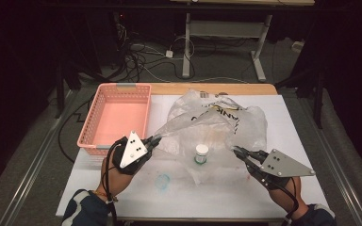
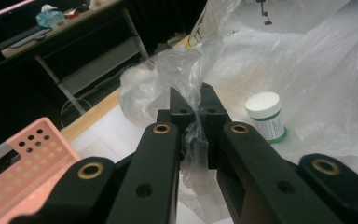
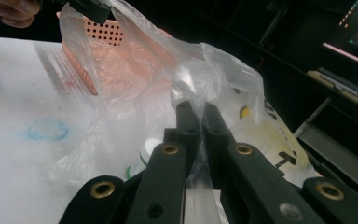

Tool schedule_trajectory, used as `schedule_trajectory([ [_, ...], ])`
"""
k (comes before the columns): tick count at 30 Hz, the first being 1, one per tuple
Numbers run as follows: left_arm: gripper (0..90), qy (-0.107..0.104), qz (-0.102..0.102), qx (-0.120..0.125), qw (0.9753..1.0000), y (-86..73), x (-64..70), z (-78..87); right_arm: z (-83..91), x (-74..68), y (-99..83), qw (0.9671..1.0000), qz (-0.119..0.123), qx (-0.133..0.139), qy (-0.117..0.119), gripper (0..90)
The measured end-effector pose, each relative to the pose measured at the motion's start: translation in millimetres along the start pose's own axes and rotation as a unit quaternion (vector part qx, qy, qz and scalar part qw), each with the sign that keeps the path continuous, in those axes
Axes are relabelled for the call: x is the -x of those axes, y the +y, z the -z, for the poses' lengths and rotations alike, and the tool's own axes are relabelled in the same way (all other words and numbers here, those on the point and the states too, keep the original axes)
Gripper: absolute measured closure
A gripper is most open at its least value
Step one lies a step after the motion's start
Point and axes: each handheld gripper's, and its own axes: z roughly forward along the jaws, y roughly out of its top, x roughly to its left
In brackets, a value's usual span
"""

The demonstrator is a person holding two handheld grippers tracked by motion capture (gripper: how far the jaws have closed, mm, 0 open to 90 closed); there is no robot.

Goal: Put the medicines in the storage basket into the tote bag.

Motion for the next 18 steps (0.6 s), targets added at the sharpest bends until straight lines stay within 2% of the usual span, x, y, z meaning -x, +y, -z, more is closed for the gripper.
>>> schedule_trajectory([
  [4,85.2,0.007,0.005,0.015,0.9999,7.2,-5.1,6.1,3.6,2.4,10.4,0.9998,0.007,0.017,-0.011,89.7],
  [10,85.2,0.022,-0.001,0.031,0.9993,22.4,-11.8,10.5,8.9,16.9,29.0,0.9984,0.011,0.043,-0.034,89.7],
  [18,85.3,0.034,-0.005,0.061,0.9976,44.5,-15.3,1.3,3.3,37.3,41.4,0.9958,0.01,0.068,-0.06,89.8],
])
